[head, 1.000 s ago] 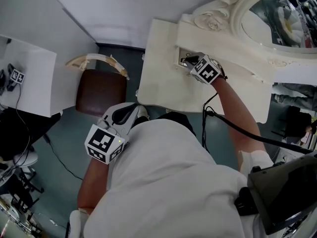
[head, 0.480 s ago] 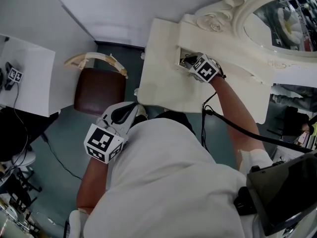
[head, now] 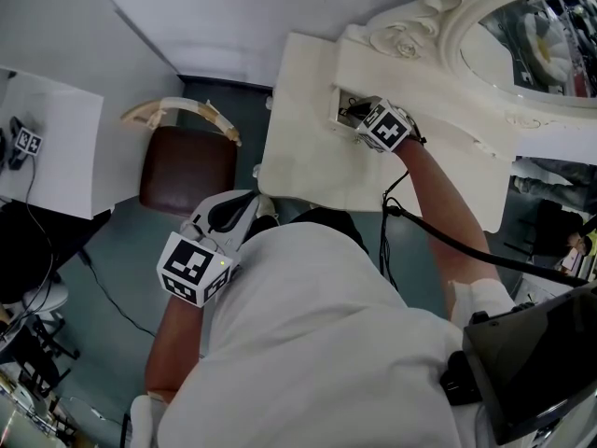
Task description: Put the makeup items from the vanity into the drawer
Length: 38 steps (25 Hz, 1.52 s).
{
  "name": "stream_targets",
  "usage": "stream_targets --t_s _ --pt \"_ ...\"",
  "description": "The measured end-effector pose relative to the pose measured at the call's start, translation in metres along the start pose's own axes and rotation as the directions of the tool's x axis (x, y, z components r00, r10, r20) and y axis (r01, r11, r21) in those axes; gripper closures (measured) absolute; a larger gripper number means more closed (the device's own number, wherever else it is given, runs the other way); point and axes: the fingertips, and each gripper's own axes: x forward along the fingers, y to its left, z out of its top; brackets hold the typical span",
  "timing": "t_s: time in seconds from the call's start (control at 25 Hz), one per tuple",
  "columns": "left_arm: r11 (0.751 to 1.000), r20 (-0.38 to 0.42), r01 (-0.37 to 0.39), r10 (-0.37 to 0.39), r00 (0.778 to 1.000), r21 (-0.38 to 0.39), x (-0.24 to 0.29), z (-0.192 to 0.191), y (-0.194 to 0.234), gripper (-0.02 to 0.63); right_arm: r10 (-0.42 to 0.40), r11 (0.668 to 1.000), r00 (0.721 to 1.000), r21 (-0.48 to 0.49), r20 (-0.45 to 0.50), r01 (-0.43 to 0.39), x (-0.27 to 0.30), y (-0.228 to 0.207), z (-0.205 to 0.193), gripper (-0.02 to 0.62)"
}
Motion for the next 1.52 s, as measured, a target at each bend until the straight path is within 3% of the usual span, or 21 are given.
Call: stream_targets --t_s 0.48,0.8,1.08,1.52 --pt "1.0 0.01 -0.004 0.004 1.0 0.016 0.012 0.006 -0.014 0.603 0.005 1.0 0.997 -0.021 0.076 -0.004 -0.023 0.009 0.007 0.541" --pt "0.999 0.013 -0.018 0.017 1.0 0.049 0.029 0.02 -0.041 0.603 -0.022 1.0 0.977 0.022 0.21 0.018 -0.074 0.025 0.005 0.592" --pt "0.997 -0.002 -0.024 0.024 1.0 0.069 0.065 0.029 -0.081 0.603 0.025 0.997 0.957 0.06 0.29 -0.045 -0.118 0.064 -0.03 0.594" --pt "0.994 -0.03 -0.044 0.048 0.998 0.098 0.13 0.039 -0.165 0.603 0.091 0.99 0.896 0.059 0.435 -0.13 -0.178 0.106 -0.095 0.594"
